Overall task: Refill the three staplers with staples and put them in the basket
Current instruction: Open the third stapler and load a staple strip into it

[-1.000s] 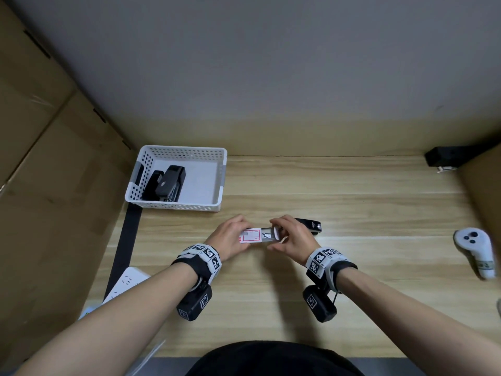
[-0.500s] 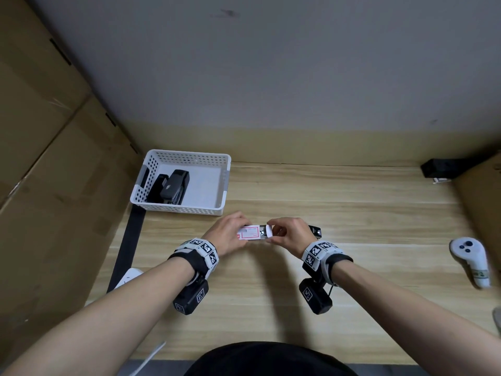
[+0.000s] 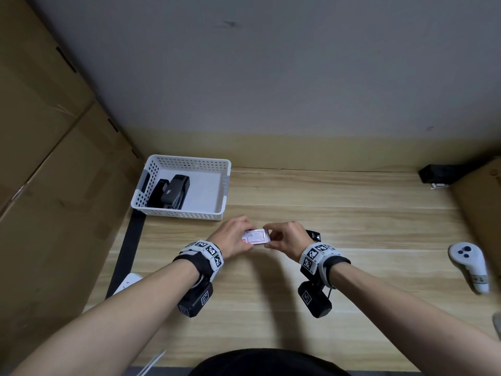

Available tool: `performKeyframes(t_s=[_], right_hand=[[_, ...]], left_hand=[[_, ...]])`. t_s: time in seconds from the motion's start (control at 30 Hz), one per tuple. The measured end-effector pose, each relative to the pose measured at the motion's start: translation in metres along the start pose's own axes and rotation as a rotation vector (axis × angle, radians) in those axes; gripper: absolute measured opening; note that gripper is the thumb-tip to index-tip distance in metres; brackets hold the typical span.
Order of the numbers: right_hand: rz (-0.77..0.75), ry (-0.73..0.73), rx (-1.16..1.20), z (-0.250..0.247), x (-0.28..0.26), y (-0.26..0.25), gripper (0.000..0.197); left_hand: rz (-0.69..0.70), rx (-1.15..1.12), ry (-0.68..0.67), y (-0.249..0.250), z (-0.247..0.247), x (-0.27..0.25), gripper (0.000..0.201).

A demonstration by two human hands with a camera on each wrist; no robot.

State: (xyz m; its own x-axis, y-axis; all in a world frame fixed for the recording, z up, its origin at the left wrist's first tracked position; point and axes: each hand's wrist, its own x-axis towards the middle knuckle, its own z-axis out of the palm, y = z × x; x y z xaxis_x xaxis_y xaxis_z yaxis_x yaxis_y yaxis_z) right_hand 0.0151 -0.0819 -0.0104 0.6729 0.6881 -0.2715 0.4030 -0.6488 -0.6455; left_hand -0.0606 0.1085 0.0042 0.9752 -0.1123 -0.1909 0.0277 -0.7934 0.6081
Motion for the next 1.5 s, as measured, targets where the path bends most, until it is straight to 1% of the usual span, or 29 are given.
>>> performKeyframes(t_s=[0.07,0.2,0.37,0.43,0.53,0.57,0.6,0.67,0.73,0.87,0.93,0.97,1.03,1.07,1.1,1.17,1.33,1.5], right_hand=[[-0.005,0.002,-0.002,-0.001,0.0,0.0,0.035],[-0.044,0.018,-0.008,0.0,0.0,-0.001,0.051],[-0.065,-0.012,-0.001,-0.001,-0.003,0.011,0.055],[-0.076,0.03,-0.042,-0.005,-0.008,0.022,0.057],[-0.044,0.147,-0.177,-0.014,-0.019,0.044,0.063],[-0.019,0.163,-0.206,-0.017,-0.023,0.052,0.066],[0.002,0.163,-0.232,-0.019,-0.027,0.059,0.067],[0.033,0.119,-0.29,-0.02,-0.034,0.073,0.069],[0.048,0.076,-0.333,-0.018,-0.038,0.083,0.069],[0.054,0.086,-0.336,-0.015,-0.034,0.088,0.072],[0.061,0.072,-0.325,-0.014,-0.026,0.085,0.069],[0.066,0.067,-0.302,-0.013,-0.021,0.084,0.062],[0.07,0.085,-0.24,-0.011,-0.011,0.08,0.043],[0.06,0.089,-0.215,-0.011,-0.007,0.078,0.036],[0.041,0.08,-0.198,-0.01,-0.002,0.077,0.034],[-0.018,0.044,-0.191,-0.008,0.005,0.074,0.035],[-0.157,-0.04,-0.248,0.007,0.012,0.056,0.043],[-0.233,-0.061,-0.34,0.024,0.01,0.046,0.06]], left_hand=[[-0.009,0.014,-0.005,0.002,0.0,0.002,0.041],[-0.02,0.017,0.013,0.005,0.002,0.006,0.04],[-0.057,0.045,-0.004,0.002,0.012,0.01,0.036],[-0.087,0.064,-0.002,-0.001,0.021,0.011,0.032],[-0.17,0.097,0.007,-0.007,0.04,0.013,0.027],[-0.214,0.109,0.012,-0.008,0.046,0.013,0.027],[-0.268,0.129,0.016,-0.009,0.053,0.013,0.027],[-0.369,0.193,0.021,-0.012,0.066,0.012,0.028],[-0.424,0.245,0.017,-0.014,0.077,0.01,0.032],[-0.505,0.295,-0.018,-0.02,0.091,0.006,0.038],[-0.547,0.303,-0.037,-0.022,0.093,0.003,0.036],[-0.568,0.304,-0.042,-0.022,0.093,0.001,0.036],[-0.611,0.304,-0.043,-0.024,0.093,-0.006,0.037],[-0.629,0.308,-0.043,-0.024,0.092,-0.009,0.038],[-0.645,0.312,-0.045,-0.024,0.091,-0.013,0.039],[-0.676,0.319,-0.047,-0.026,0.089,-0.021,0.04],[-0.731,0.281,-0.063,-0.032,0.088,-0.042,0.045],[-0.676,0.239,-0.078,-0.036,0.09,-0.061,0.05]])
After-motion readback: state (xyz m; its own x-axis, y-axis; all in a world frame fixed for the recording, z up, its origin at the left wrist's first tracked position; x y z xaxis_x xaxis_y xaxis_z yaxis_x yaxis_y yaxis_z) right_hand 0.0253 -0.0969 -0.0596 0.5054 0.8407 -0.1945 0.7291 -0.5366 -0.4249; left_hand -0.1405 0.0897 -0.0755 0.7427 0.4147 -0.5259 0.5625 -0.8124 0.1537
